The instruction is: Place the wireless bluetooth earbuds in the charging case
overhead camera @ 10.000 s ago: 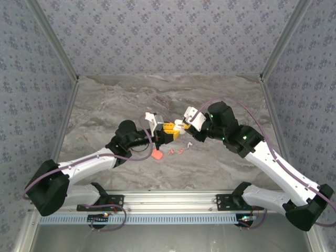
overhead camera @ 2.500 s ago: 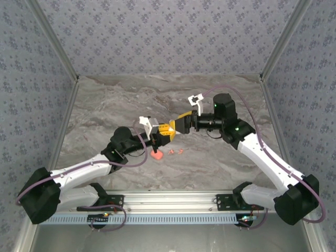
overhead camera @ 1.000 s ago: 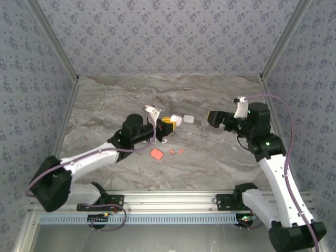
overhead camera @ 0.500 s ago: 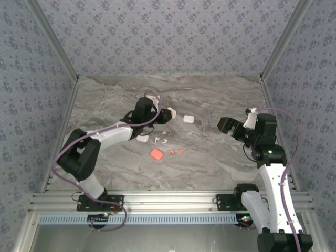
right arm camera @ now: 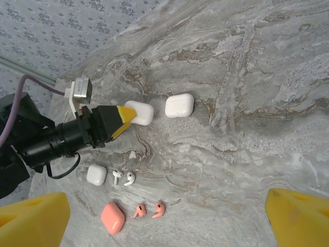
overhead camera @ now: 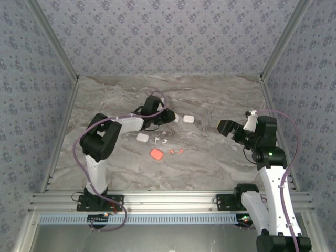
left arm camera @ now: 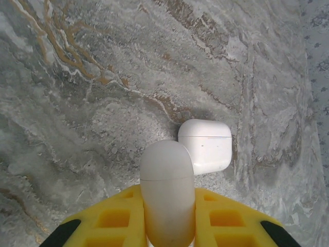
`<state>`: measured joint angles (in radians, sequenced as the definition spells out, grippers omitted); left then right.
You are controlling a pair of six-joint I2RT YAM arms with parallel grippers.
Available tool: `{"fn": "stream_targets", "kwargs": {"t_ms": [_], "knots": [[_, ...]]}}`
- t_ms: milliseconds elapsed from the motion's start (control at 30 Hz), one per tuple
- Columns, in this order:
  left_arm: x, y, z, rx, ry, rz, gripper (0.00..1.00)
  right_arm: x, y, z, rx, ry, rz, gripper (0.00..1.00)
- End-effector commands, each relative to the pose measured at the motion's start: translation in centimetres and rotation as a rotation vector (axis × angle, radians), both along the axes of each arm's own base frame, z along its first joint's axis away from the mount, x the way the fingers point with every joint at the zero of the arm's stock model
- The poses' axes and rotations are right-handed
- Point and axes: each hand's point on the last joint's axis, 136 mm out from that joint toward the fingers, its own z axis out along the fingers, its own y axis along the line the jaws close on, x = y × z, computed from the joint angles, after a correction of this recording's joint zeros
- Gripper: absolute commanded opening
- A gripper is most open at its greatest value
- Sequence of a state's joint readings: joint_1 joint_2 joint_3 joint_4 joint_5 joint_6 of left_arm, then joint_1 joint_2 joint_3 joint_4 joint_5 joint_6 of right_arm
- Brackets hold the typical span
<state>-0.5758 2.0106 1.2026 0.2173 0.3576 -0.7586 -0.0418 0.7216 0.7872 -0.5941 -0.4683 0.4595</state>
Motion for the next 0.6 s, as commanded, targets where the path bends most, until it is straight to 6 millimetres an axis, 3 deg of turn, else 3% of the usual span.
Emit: {"fn": "stream_targets", "kwargs": {"t_ms": [0,367,567], "knots": [[1.0,-0.9,1.0,-0.058,-0.015,-0.005,0.12,-0.6,0.2,-0.5,0.011,0.024,0.011,1.0],[1.0,0.8,-1.0,0.015,-0.015,0.016,0.33,-0.8,0.5,-0.4,0.015,0.016,0.03,1.0],[1.4,2.6,-0.4,0.056,-0.042,0.035,0.44,-0.9,0.3,-0.8,-0.005,0.026,0.027,1.0]]}}
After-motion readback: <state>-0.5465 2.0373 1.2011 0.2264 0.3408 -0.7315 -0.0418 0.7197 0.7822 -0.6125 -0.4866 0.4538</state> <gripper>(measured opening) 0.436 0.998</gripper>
